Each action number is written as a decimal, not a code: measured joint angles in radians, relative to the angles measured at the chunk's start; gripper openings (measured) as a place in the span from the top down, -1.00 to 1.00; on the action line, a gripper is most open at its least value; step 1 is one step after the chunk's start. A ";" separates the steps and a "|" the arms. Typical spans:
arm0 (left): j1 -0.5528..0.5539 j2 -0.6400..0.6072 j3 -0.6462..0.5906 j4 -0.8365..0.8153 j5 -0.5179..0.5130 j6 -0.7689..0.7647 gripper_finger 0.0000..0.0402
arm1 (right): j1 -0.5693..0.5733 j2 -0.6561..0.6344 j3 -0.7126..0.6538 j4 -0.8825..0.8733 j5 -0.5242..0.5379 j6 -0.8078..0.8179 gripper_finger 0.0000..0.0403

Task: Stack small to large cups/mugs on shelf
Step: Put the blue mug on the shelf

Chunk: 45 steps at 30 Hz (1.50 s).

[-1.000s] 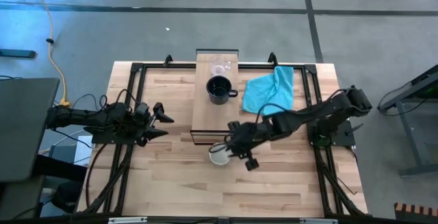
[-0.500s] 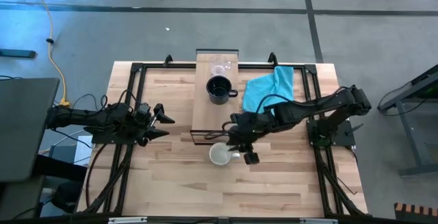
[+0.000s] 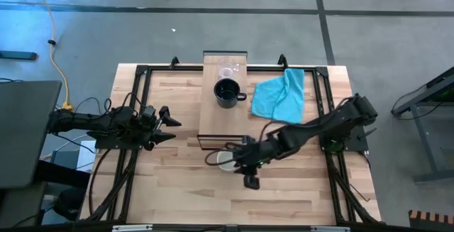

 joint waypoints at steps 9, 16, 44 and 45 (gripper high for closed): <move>0.000 0.000 0.000 0.000 0.000 0.001 -0.35 | 0.000 0.149 0.167 -0.057 0.015 -0.020 0.56; 0.000 0.000 0.000 0.000 -0.006 -0.008 -0.35 | -0.003 0.199 0.221 -0.120 0.055 0.006 0.56; 0.000 0.000 0.000 0.000 -0.007 -0.019 -0.35 | 0.082 0.199 0.222 -0.307 0.246 0.139 0.56; 0.000 0.000 0.000 -0.001 -0.007 -0.019 -0.35 | 0.082 0.199 0.222 -0.303 0.249 0.133 0.56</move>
